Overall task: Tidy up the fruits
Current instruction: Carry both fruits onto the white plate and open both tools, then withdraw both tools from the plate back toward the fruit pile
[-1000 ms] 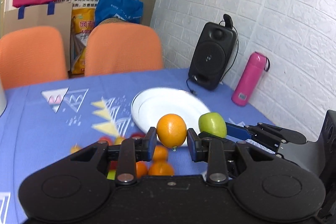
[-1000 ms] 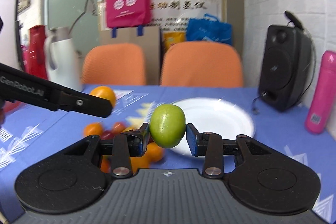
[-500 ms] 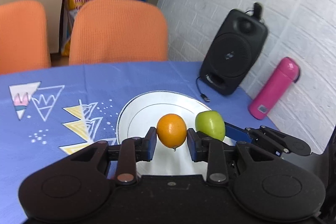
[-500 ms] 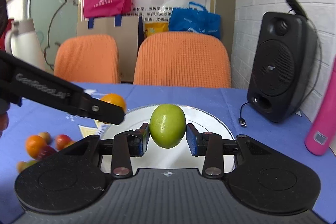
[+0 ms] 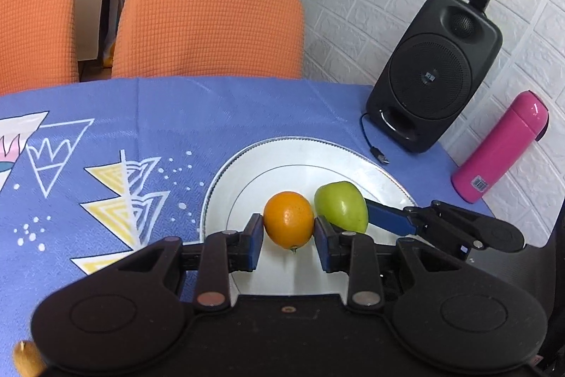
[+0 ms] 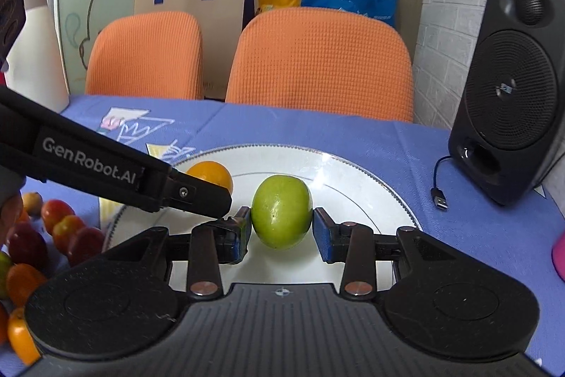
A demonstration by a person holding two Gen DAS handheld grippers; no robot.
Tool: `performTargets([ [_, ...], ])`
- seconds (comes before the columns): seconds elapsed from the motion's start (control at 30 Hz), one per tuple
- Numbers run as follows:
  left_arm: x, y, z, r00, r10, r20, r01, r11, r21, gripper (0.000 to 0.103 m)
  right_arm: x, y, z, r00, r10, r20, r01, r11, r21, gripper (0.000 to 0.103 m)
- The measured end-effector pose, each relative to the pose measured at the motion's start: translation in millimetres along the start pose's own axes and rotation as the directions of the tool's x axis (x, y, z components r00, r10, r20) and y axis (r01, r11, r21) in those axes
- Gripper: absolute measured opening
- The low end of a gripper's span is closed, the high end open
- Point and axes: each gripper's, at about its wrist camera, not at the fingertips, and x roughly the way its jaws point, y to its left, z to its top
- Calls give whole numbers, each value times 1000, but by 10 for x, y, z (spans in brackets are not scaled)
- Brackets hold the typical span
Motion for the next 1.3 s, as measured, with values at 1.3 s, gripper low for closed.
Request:
performTargets([
  [1.3, -1354, -317, -679, 949, 168, 267, -183, 983, 34, 103, -1080, 385, -377, 994, -2, 113, -5, 998, 63, 103],
])
